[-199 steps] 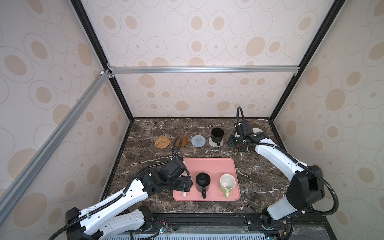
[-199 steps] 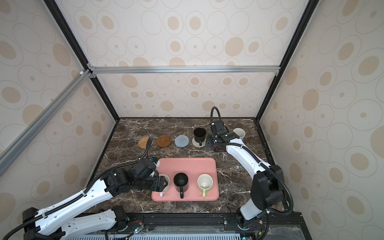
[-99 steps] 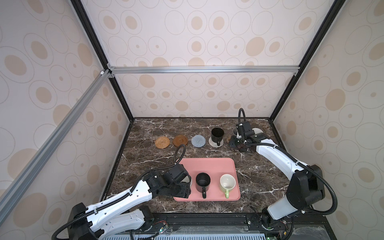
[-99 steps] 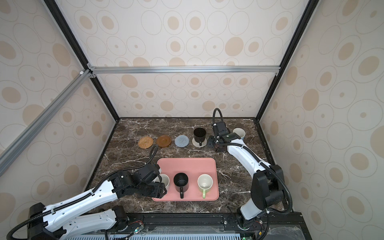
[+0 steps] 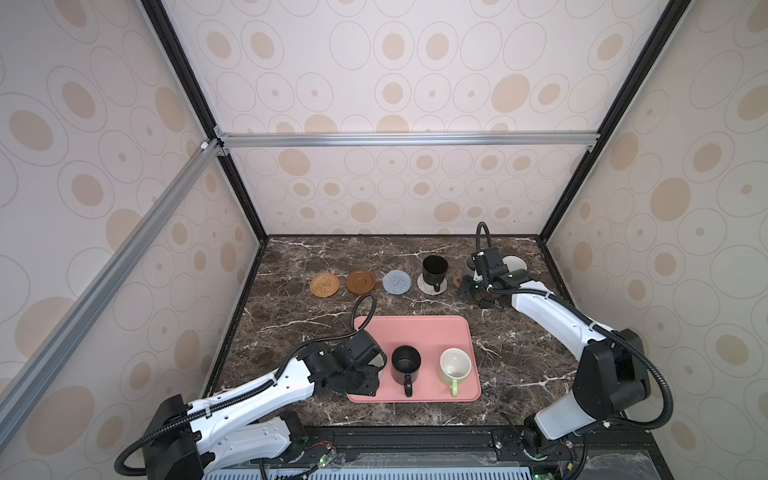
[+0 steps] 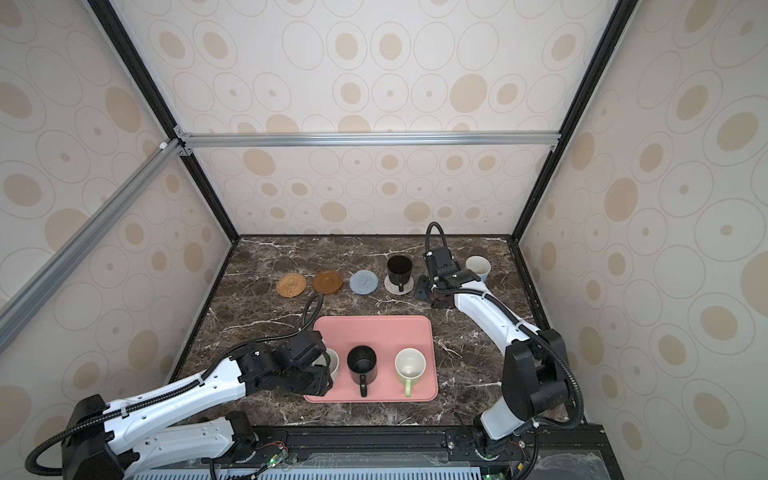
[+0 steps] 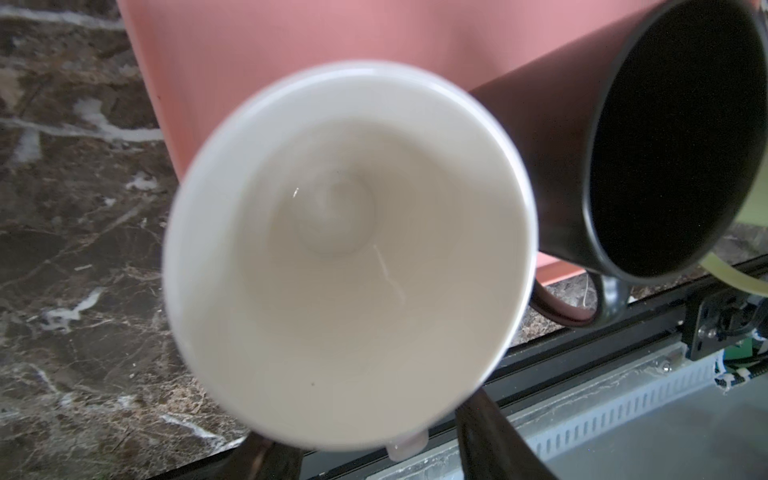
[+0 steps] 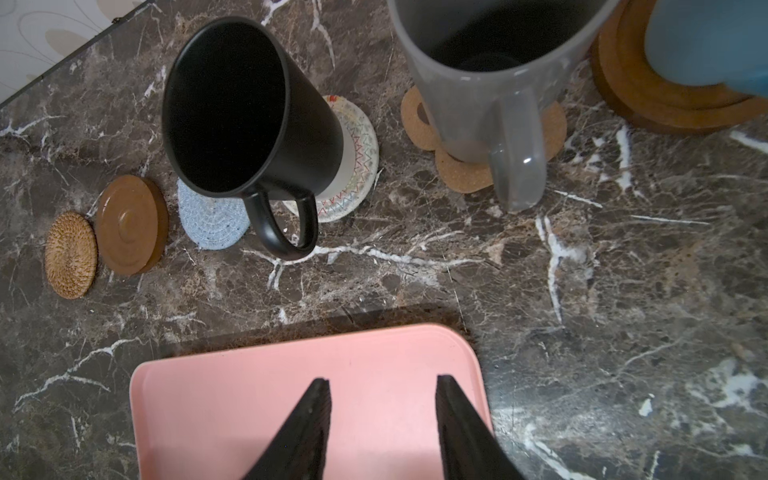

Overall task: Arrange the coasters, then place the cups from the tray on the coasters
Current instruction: 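Lower the left gripper onto the white mug rim and close it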

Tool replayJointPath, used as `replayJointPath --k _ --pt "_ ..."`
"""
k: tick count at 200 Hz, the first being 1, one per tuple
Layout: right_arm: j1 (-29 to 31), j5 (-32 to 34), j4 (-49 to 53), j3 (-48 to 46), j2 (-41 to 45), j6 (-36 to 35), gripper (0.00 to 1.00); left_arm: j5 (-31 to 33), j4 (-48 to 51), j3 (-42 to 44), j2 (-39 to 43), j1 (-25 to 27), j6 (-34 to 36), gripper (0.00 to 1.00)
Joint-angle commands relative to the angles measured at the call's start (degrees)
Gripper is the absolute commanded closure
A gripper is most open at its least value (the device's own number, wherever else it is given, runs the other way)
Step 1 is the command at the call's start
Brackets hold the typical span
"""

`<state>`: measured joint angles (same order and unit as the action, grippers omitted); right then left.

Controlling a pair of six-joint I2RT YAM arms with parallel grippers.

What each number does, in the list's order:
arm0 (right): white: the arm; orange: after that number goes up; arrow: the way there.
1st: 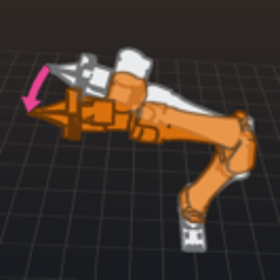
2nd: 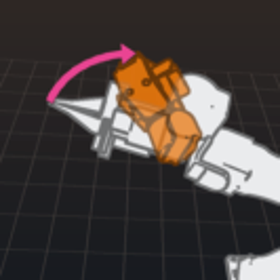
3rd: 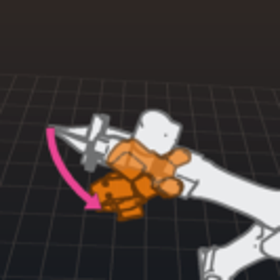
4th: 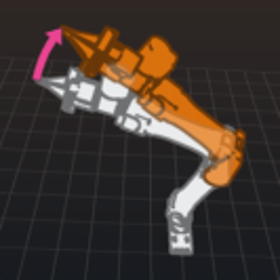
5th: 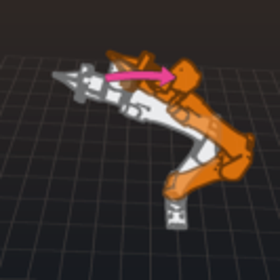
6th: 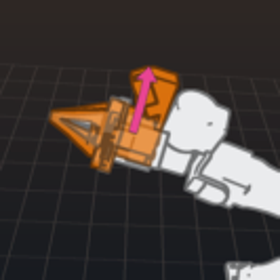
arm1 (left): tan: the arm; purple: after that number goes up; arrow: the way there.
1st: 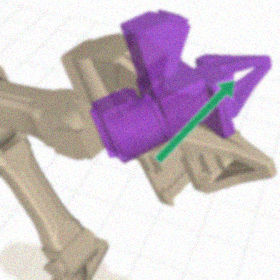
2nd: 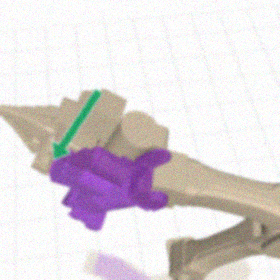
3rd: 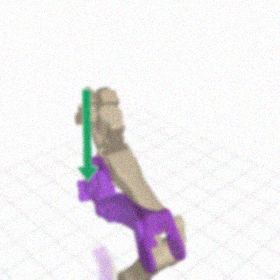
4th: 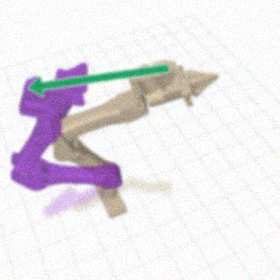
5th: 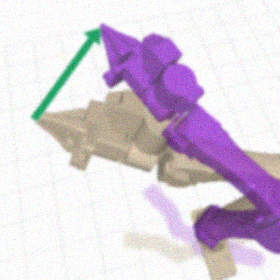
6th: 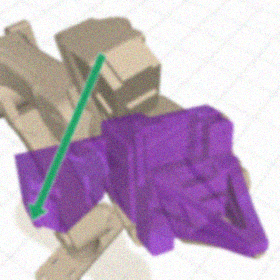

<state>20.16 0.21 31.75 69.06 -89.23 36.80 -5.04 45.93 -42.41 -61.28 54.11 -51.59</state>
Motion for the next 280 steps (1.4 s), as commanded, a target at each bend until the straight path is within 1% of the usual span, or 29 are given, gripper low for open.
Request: replayJointPath --k 1,55,98,122,144,180,217,280 --pt "-0.3 0.8 0.4 -1.1 1.7 1.4 0.55 3.2 -0.4 -0.1 -0.7 0.7 -1.7 0.46" --pt "-0.3 1.6 0.4 -2.1 2.8 1.4 0.55 5.9 0.0 -0.5 -3.3 1.0 -1.4 0.50" --pt "-0.4 1.1 0.4 -2.2 2.5 1.8 0.55 7.5 -1.5 0.1 -3.7 1.0 -1.4 0.54" --pt "-0.4 1.4 1.0 -1.7 2.6 1.7 0.55 8.3 -2.5 0.6 -4.1 1.0 -1.4 0.58" --pt "-0.4 1.9 1.3 -1.8 2.8 1.7 0.55 9.0 -3.9 0.9 -5.0 1.0 -1.7 0.66" --pt "-0.3 1.9 1.5 -2.1 3.0 1.9 0.55 9.9 -5.4 1.1 -6.0 1.0 -1.7 0.69" --pt "-0.3 2.1 1.5 -2.0 2.9 1.9 0.55 11.3 -5.7 0.9 -7.0 1.0 -2.3 0.79" --pt "-0.3 2.3 1.6 -2.0 3.0 1.8 0.55 12.8 -4.8 0.1 -9.1 1.1 -2.6 0.85"
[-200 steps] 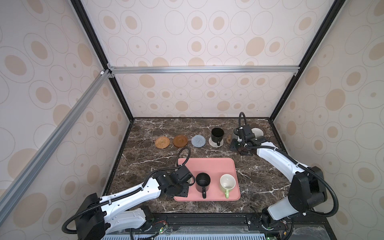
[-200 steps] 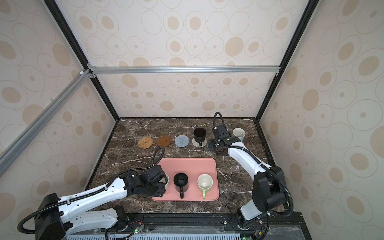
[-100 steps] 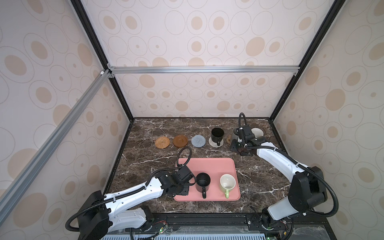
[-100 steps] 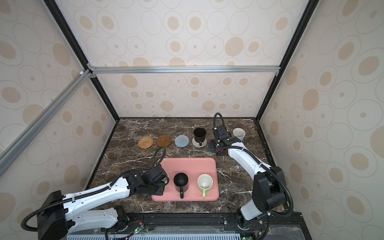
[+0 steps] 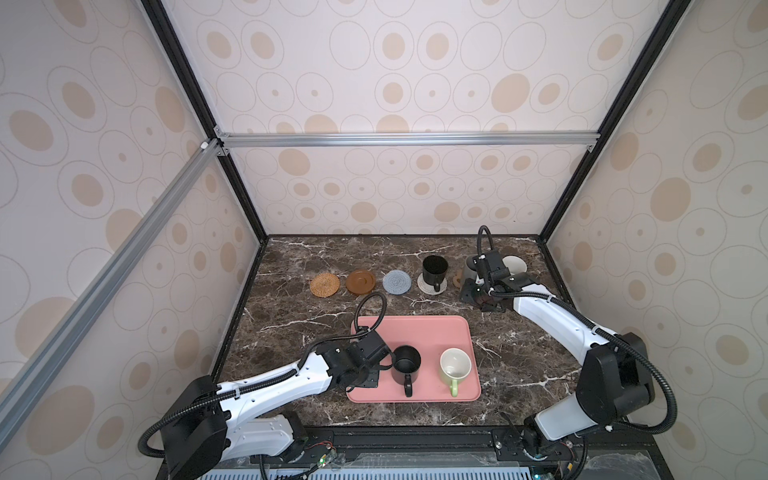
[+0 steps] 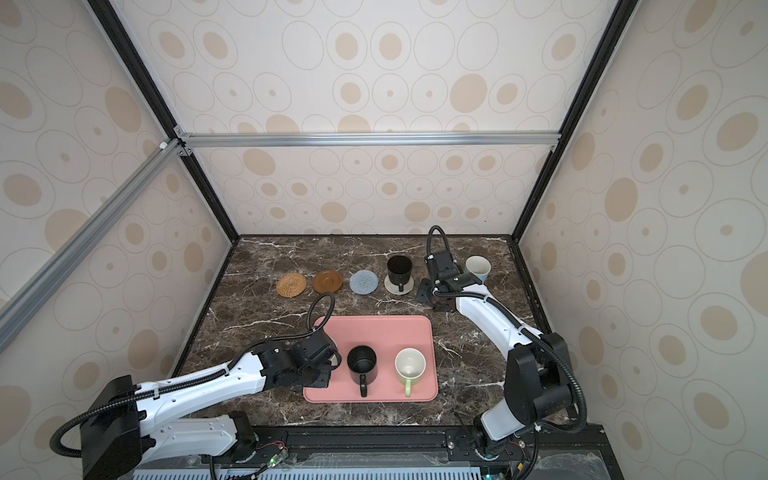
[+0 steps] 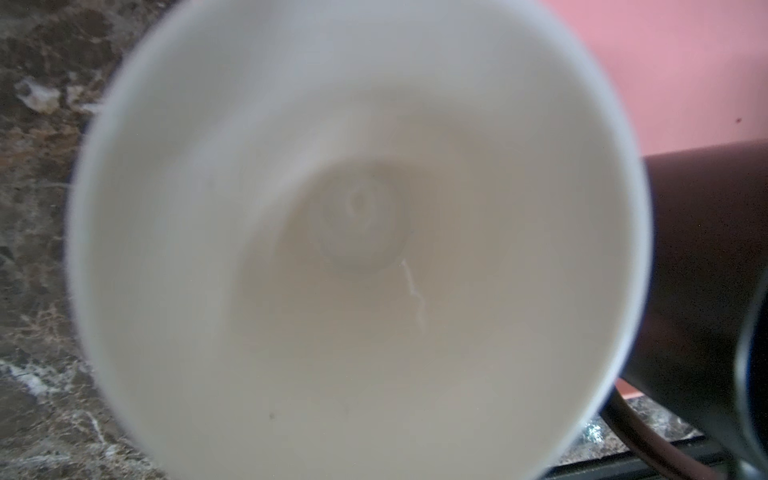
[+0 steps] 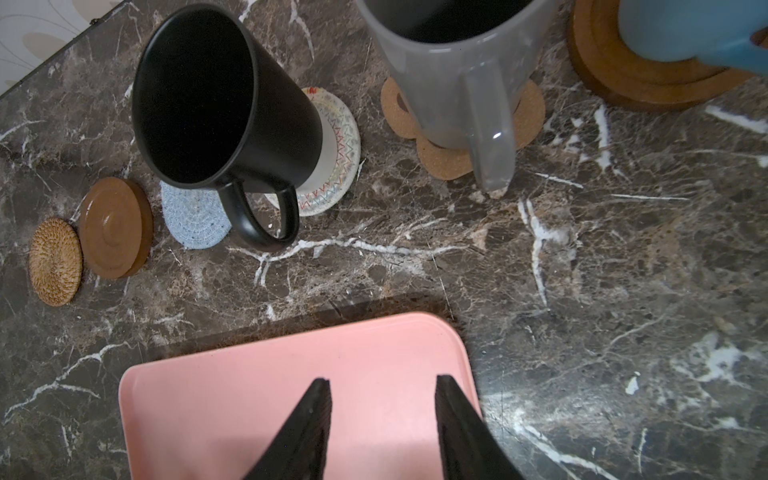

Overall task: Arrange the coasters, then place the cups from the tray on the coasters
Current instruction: 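Lower the left gripper onto the white mug rim and close it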

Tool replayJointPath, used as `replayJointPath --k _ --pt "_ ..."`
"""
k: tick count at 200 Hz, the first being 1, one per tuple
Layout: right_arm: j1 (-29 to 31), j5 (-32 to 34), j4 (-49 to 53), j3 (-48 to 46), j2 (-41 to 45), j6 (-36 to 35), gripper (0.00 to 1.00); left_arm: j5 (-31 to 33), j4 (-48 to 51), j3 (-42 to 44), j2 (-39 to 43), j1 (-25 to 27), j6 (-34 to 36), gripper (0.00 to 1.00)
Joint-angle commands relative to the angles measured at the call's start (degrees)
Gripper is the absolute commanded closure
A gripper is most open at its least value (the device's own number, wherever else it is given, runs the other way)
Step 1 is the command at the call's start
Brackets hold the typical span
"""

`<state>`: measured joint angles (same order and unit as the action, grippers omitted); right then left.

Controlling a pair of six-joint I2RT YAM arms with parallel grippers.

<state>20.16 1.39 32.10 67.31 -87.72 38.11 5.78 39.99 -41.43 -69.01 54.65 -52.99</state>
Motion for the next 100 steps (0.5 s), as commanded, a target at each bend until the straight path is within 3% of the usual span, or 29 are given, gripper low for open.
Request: replayJointPath --k 1,100 --pt "-0.3 1.2 1.2 -0.3 1.5 0.5 0.55 2.0 1.1 -0.9 -1.4 0.5 -1.2 0.85" --pt "-0.4 1.7 1.3 -0.3 2.1 0.5 0.56 3.6 -0.2 -1.2 1.5 0.5 -3.6 0.89"
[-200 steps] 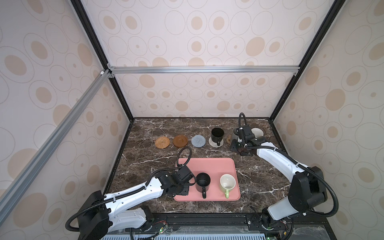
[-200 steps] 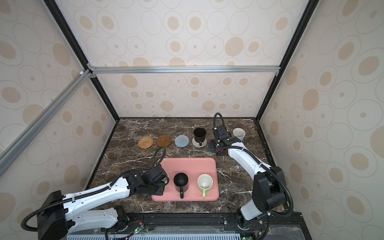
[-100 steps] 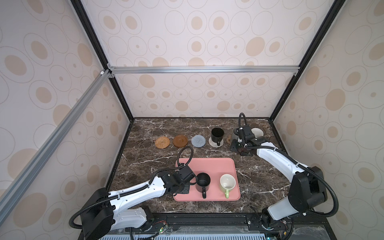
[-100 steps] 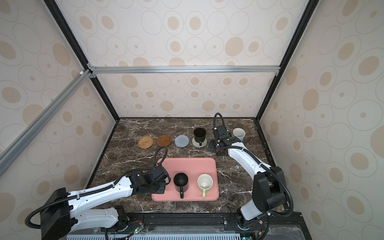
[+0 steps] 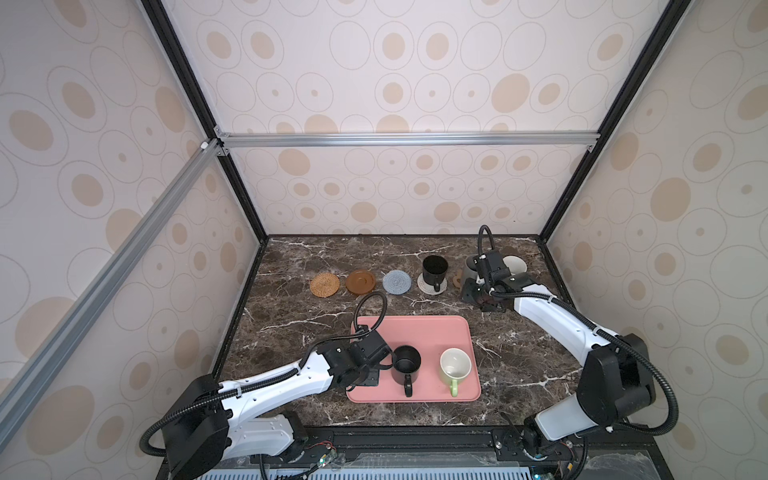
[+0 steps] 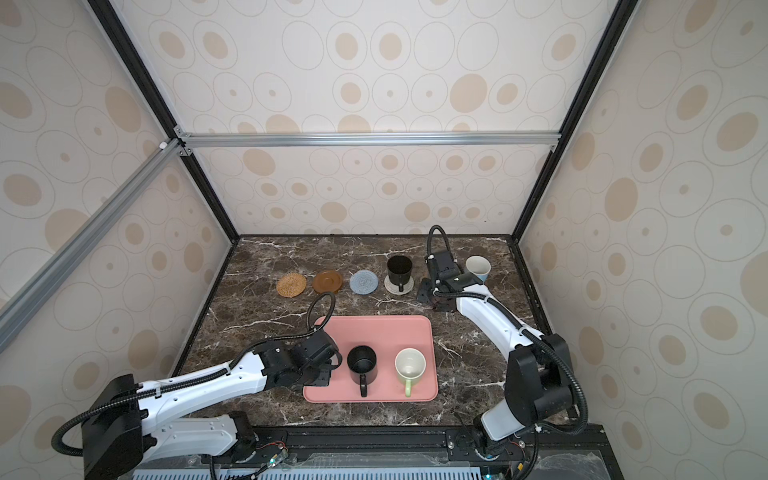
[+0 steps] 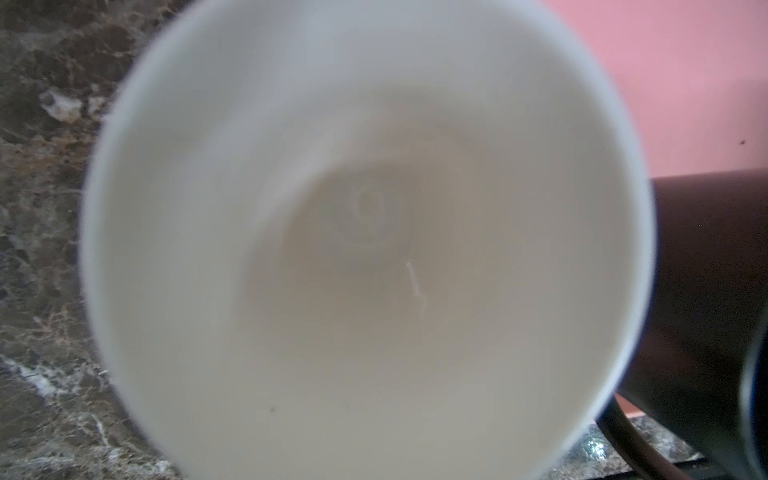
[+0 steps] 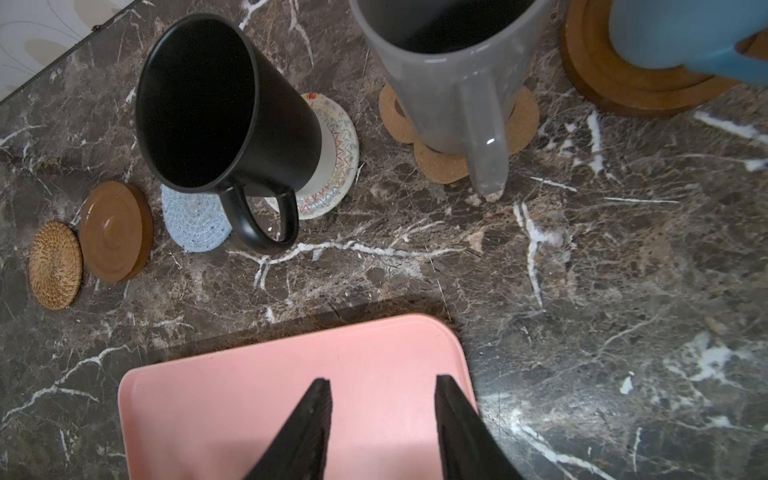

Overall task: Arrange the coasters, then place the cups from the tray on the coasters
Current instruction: 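Lower the left gripper onto the white mug rim and close it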

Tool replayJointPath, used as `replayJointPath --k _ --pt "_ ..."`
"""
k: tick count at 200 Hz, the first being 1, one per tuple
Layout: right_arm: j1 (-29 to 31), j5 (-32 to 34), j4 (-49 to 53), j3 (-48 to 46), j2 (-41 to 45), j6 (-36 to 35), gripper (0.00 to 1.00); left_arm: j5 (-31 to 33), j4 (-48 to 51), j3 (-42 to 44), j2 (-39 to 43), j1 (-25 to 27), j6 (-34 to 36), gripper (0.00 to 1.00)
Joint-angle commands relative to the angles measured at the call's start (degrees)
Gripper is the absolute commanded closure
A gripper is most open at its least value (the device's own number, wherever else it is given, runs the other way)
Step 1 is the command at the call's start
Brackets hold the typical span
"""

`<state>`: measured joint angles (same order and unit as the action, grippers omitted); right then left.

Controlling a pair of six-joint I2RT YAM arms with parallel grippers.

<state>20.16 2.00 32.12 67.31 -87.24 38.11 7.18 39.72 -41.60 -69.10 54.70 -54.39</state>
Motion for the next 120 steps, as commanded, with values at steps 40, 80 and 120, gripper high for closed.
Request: replayJointPath --k 40,80,120 --pt "-0.4 0.9 1.3 -0.4 1.8 0.6 0.56 2.8 0.3 -1.2 2.5 0.4 -2.5 0.90" --pt "-0.4 0.7 1.0 -1.3 2.3 1.1 0.56 3.1 0.2 -1.6 2.7 0.1 -2.7 0.90" --pt "-0.4 0.4 0.9 -1.7 2.5 1.0 0.56 3.5 -0.2 -2.5 2.3 -0.3 -2.6 0.90"
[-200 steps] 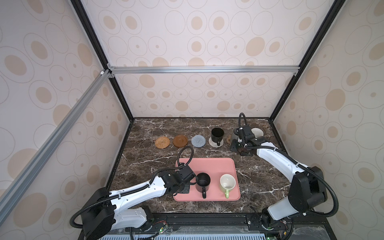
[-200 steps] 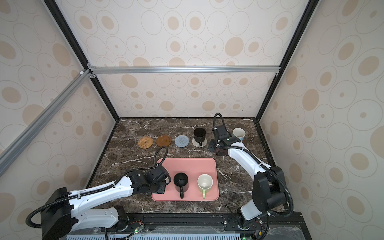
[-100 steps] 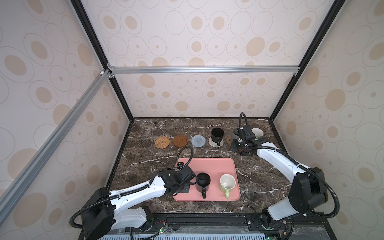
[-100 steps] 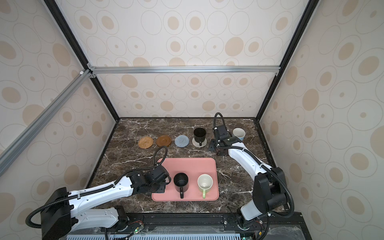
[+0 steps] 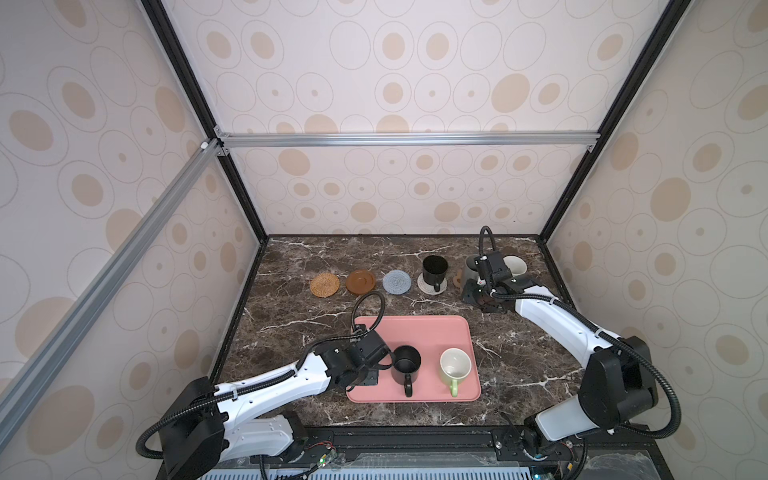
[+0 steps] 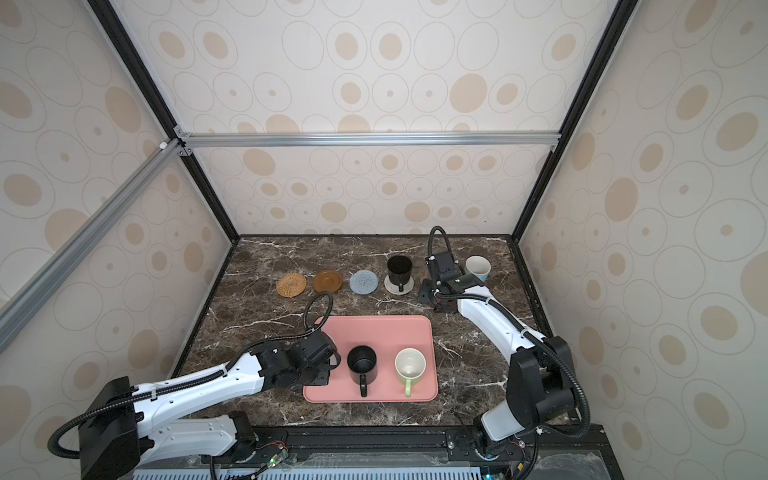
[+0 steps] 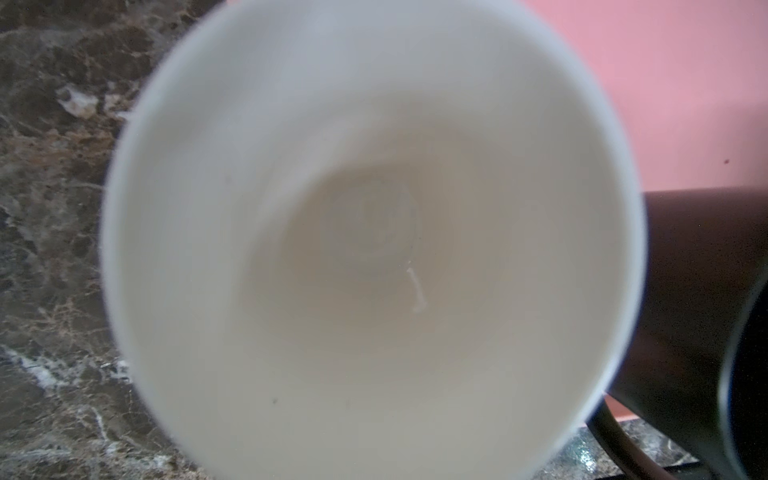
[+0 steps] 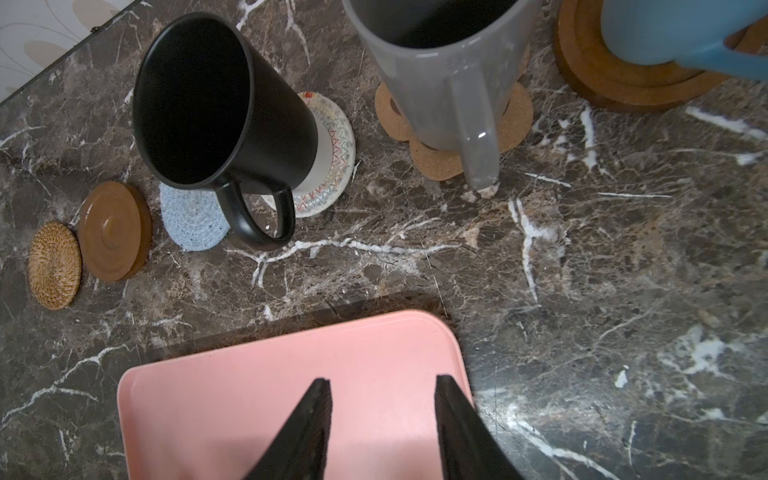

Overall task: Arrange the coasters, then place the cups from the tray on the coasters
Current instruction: 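Lower the left gripper onto the white mug rim and close it, then lift the white mug and carry it toward the light blue knit coaster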

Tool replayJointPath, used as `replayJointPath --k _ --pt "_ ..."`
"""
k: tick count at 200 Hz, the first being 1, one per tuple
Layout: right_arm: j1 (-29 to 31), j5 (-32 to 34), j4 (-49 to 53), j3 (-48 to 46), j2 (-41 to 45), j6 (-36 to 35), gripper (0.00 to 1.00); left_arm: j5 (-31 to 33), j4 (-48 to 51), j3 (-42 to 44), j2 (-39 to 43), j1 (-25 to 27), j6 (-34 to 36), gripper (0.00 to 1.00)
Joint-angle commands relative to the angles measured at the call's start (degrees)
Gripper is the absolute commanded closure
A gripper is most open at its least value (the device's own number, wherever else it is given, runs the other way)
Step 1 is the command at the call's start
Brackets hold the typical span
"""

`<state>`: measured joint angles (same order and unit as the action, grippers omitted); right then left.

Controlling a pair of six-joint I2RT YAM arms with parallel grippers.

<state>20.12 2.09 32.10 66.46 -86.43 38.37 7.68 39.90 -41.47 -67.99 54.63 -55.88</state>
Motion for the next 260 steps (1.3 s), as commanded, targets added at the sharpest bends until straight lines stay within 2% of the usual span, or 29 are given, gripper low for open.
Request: replayJointPath --k 1,134,260 --pt "-0.3 0.3 0.9 -0.9 1.7 0.7 0.56 2.9 -0.4 -2.7 1.2 -0.2 -1.0 0.90" --pt "-0.5 1.1 1.1 -1.6 2.6 -0.5 0.56 2.9 -2.7 -11.8 -6.0 -7.0 7.1 0.91" --pt "-0.6 0.4 2.5 -2.4 4.5 -0.5 0.56 0.9 -8.7 -22.8 -18.1 -14.6 17.2 0.93"
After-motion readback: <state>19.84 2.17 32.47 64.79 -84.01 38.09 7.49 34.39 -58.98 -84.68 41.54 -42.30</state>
